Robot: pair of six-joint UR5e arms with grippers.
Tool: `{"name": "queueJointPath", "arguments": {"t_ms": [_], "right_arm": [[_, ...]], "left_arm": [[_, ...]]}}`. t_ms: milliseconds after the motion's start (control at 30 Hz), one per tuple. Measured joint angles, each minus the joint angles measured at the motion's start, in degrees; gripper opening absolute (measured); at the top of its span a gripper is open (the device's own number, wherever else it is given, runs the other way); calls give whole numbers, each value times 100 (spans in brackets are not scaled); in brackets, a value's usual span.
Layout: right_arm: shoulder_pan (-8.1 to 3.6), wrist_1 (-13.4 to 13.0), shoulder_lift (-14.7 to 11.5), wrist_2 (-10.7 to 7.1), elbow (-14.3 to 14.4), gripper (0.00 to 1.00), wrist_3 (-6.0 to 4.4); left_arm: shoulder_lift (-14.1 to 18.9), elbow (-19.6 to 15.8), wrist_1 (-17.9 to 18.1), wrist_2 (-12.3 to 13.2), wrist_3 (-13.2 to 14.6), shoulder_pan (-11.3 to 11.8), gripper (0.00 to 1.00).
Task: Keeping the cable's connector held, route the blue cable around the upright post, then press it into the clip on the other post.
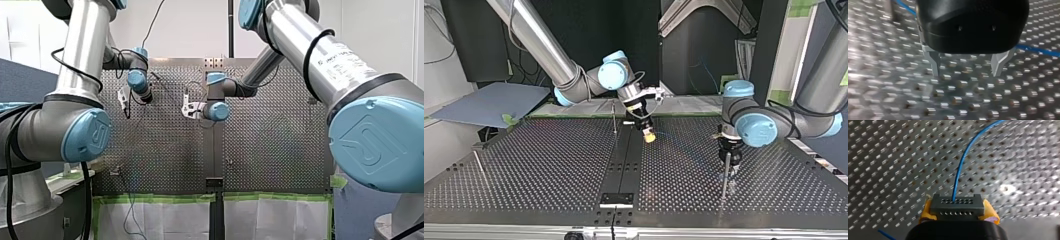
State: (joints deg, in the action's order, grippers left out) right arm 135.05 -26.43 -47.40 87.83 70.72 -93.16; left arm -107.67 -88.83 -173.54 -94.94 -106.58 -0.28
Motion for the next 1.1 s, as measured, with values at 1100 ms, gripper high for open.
{"name": "queueJointPath", "arguments": {"t_ms": [1100], "right_arm": [[-20, -341, 1256, 887, 724, 0, 263]], "left_arm": [[-105, 0, 52, 30, -8, -45, 100]]}}
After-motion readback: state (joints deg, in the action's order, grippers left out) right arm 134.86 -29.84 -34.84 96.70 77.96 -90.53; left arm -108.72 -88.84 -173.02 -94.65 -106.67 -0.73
